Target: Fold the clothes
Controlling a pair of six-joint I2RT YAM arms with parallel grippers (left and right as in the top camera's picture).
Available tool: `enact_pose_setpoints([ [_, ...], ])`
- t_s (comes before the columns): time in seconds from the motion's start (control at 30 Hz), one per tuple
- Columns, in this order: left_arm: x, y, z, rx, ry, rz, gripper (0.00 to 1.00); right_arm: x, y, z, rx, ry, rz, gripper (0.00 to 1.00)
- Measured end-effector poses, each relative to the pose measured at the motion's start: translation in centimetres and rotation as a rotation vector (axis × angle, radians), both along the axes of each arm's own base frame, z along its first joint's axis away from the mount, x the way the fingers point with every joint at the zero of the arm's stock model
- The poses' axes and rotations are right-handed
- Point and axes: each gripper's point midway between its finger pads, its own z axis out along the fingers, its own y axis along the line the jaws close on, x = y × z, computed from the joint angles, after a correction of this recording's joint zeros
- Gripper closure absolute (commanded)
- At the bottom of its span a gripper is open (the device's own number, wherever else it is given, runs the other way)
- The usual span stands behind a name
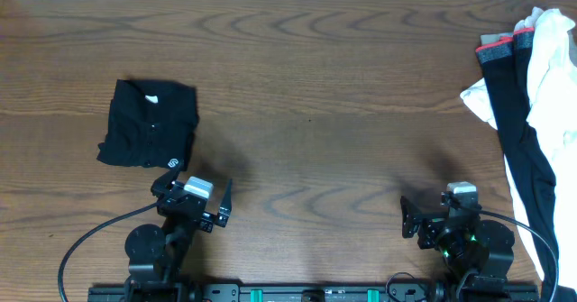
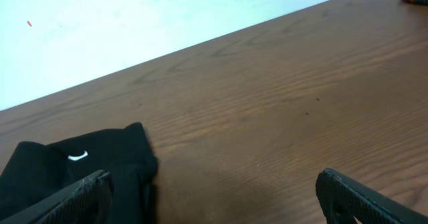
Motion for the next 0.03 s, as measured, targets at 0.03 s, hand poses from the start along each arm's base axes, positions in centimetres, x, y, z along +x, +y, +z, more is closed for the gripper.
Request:
enact_pose_setpoints([
  [0.03, 0.00, 0.00, 0.01, 0.000, 0.000, 0.000, 0.02, 0.00, 0.01, 0.00, 0.000, 0.000, 0.000, 0.01],
])
